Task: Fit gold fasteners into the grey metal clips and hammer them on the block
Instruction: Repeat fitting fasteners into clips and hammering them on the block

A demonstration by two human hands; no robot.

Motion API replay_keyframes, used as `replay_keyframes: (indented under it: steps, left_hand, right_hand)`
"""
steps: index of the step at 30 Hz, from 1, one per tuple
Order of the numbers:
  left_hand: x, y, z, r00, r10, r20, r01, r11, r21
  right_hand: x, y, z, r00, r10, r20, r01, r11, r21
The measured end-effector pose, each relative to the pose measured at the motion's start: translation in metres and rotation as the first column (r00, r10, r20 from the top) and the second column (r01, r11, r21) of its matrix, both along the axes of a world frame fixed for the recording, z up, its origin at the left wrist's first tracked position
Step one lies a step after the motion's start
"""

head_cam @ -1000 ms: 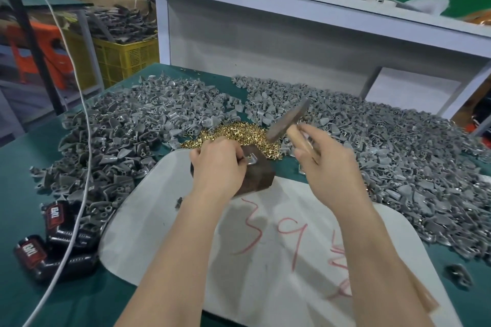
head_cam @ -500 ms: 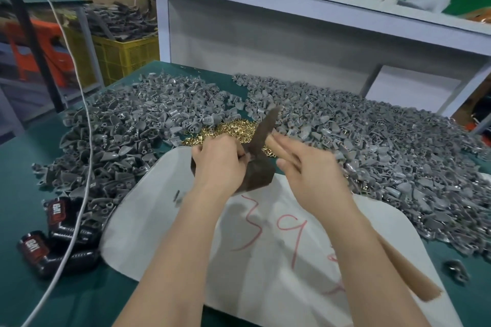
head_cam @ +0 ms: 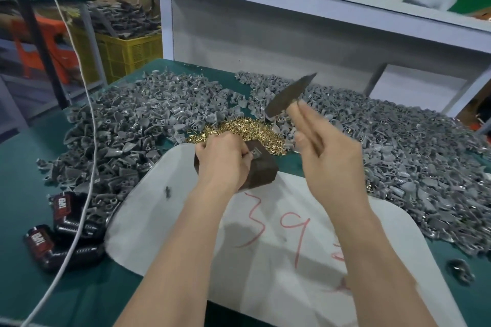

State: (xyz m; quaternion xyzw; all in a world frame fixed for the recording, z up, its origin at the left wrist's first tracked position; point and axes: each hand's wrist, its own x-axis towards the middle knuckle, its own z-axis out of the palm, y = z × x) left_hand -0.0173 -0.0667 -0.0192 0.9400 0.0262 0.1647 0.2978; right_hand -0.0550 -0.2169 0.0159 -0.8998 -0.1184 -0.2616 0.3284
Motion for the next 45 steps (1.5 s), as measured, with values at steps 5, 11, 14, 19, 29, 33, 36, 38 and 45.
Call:
replay_keyframes:
  steps: [5,11,14,19,29,33,36,38,45]
  left_hand:
    - [-0.002,0.000,0.003,1.000,-0.001,-0.014,0.002,1.000,0.024]
    - [-0.003,0.001,0.003,1.000,0.006,-0.025,-0.006,1.000,-0.013]
    - [-0.003,0.000,0.003,1.000,0.019,-0.022,-0.019,1.000,-0.001]
    - [-0.001,0.001,0.003,0.999,0.034,0.011,-0.034,0.999,-0.010]
    - [-0.002,0.007,0.013,0.973,0.139,0.186,-0.033,0.874,-0.484]
    - [-0.003,0.020,0.019,0.901,0.399,0.168,-0.061,0.501,-0.864]
    - [0.000,0.030,0.020,0.843,0.530,0.092,-0.066,0.272,-0.960]
    - [0.000,0.034,0.020,0.813,0.575,0.087,-0.064,0.237,-0.970]
    - [0.002,0.038,0.018,0.788,0.612,0.071,-0.073,0.206,-0.976]
  right_hand:
    - [0.005,-0.004,-0.009,0.975,-0.035,-0.218,-0.016,0.974,-0.227]
    - [0.039,-0.024,-0.027,0.920,-0.099,-0.379,0.140,0.987,0.080]
    - [0.042,-0.028,-0.036,0.822,-0.153,-0.549,0.104,0.987,-0.120]
    - [0.039,-0.020,-0.031,0.866,-0.320,-0.384,0.174,0.913,-0.369]
    - [0.084,0.015,0.004,0.945,-0.115,-0.307,0.232,0.896,0.379]
    - [0.104,0.023,0.005,0.826,-0.361,-0.433,0.400,0.917,-0.001]
    - [0.101,0.075,-0.005,0.949,-0.038,-0.314,-0.011,0.988,-0.152]
    - [0.100,0.116,-0.010,0.898,0.166,-0.406,-0.295,0.914,-0.278]
    - [0.104,0.166,-0.024,0.809,0.137,-0.572,-0.444,0.780,-0.442]
